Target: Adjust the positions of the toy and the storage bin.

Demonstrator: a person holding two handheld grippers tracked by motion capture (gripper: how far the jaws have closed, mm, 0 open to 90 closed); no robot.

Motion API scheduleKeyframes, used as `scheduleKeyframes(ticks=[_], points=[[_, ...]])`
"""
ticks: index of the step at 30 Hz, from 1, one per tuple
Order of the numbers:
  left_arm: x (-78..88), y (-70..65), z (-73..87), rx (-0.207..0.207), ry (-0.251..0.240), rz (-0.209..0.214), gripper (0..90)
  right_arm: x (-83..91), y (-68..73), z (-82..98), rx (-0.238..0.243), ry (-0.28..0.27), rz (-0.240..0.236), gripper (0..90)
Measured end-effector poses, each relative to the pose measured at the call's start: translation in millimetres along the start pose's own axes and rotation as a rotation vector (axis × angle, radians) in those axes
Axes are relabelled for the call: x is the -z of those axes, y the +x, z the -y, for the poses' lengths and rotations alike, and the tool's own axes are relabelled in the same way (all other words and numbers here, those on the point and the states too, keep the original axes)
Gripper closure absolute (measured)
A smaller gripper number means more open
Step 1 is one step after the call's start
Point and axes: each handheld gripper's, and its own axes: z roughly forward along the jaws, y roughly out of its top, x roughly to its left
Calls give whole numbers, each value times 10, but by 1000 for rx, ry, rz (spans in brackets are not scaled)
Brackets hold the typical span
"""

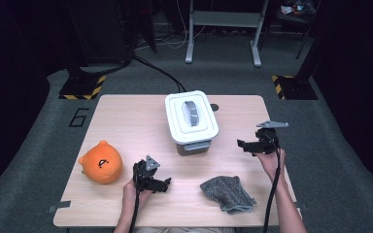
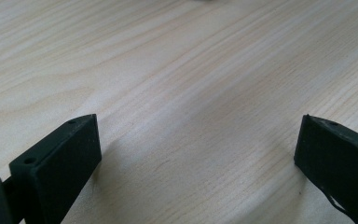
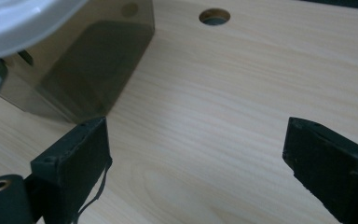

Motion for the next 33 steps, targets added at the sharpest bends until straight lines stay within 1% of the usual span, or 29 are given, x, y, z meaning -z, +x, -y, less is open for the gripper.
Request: scheduleKeyframes(ticks=[3,4,5,6,7,9,10,11,13,14,15,17,18,20,21,22,24,26,27,28,29,31,32,33], points=[[1,0,0,0,1,0,4,-6,61,-149,14,-10,-27,95],[-3,-5,1,7,-6,-1,4,-27,113,-247,29,-10,-37,107],[-3,-5,1,7,-6,-1,4,-38,134,-283,29,-13,-49,108],[-4,-5,1,8,-6,-1,4,-38,134,-283,29,-13,-49,108],[-4,-5,1,8,-6,-1,4,-73,199,-384,44,-20,-66,117],[1,0,0,-1,0,0,4,-91,220,-415,44,-17,-74,118],[-2,-4,1,4,-4,-1,5,-120,256,-462,51,-18,-80,125],[0,-1,1,0,-2,-1,5,-143,280,-496,53,-17,-90,130],[-2,-4,1,4,-5,-2,5,-180,322,-554,47,-13,-106,140],[-4,-7,2,9,-9,-2,5,-208,343,-593,47,-12,-116,153],[-6,-9,2,12,-12,-2,5,-250,378,-645,48,-13,-131,204],[-6,-10,2,12,-12,-2,5,-268,391,-663,47,-12,-134,219],[-6,-10,2,12,-12,-3,6,-318,421,-707,39,-3,-157,265],[-6,-10,2,12,-12,-3,6,-329,437,-718,33,0,-157,278],[-5,-9,2,11,-12,-3,6,-344,459,-738,29,4,-165,301],[-6,-9,3,11,-13,-3,7,-361,494,-761,35,0,-165,344],[-5,-10,3,11,-13,-3,7,-370,508,-768,40,3,-167,353],[-5,-10,3,10,-14,-3,8,-400,554,-785,35,20,-188,393],[-5,-10,3,10,-14,-3,8,-411,575,-793,44,28,-186,404],[-5,-10,4,10,-15,-3,9,-419,594,-795,41,32,-187,419],[-5,-10,3,9,-14,-2,9,-438,610,-802,56,34,-187,442],[-4,-11,4,10,-14,-3,9,-483,655,-811,72,64,-169,494],[-5,-11,4,10,-14,-3,9,-483,655,-811,72,64,-169,494],[-4,-11,4,10,-15,-3,9,-497,667,-811,72,77,-153,500]])
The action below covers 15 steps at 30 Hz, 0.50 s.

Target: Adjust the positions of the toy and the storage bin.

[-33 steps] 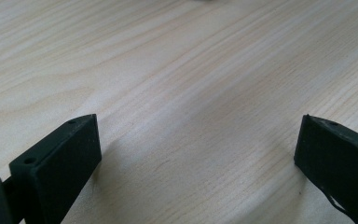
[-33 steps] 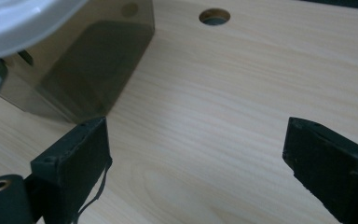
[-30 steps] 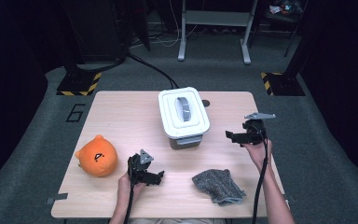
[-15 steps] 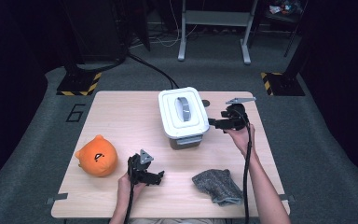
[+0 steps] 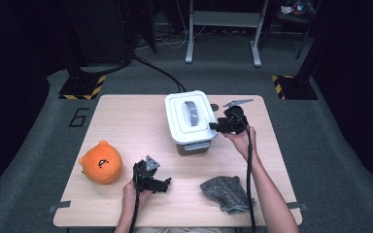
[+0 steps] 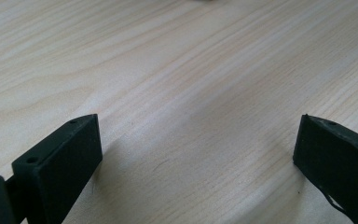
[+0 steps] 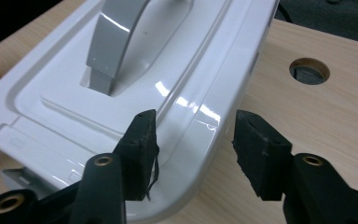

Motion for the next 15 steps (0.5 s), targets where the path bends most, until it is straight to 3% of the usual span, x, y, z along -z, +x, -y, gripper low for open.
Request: scheduleKeyframes(ticks=[2,7,15], points=[[0,0,0,0,0,0,9,-5,1,-4,-34,8,-13,525],[3,4,0,-6,3,2,10,5,5,-29,-31,5,7,636],[5,5,-1,-8,7,1,10,6,-5,-61,22,19,66,654]])
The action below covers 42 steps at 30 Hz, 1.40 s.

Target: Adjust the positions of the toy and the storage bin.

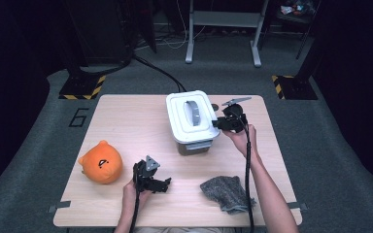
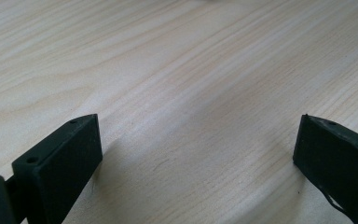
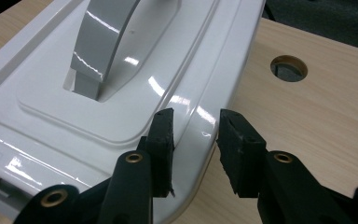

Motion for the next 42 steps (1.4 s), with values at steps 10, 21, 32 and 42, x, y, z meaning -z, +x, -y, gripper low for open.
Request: scheduleKeyframes(ticks=[10,21,32,42], points=[[0,0,0,0,0,0,10,6,-82,-24,19,0,52,649],[1,1,0,-2,1,1,10,30,54,-69,36,-49,27,465],[7,6,-1,-10,9,3,11,-173,418,-247,102,-34,-13,408],[5,1,2,-7,3,-3,13,-260,465,-292,131,-7,-40,583]])
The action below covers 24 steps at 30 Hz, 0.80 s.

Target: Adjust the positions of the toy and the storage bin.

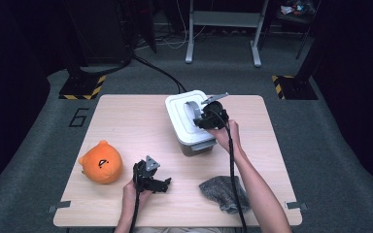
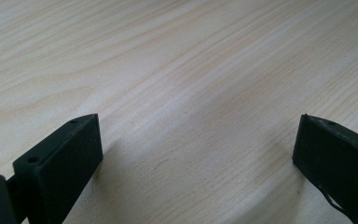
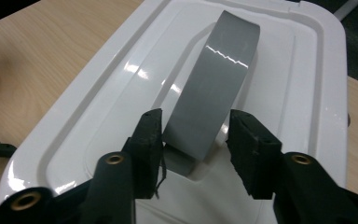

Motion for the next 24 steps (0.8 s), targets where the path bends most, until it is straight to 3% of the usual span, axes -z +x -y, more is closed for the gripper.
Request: scheduleKeyframes(ticks=[1,5,18,24], points=[[-1,-1,0,2,0,0,13,-3,-1,-2,20,-2,2,583],[-1,0,0,1,0,0,13,-2,-7,1,28,-1,-2,591],[1,2,-1,1,2,4,13,80,-91,73,1,8,-25,611],[1,2,-1,1,1,4,13,132,-118,117,13,11,-49,616]])
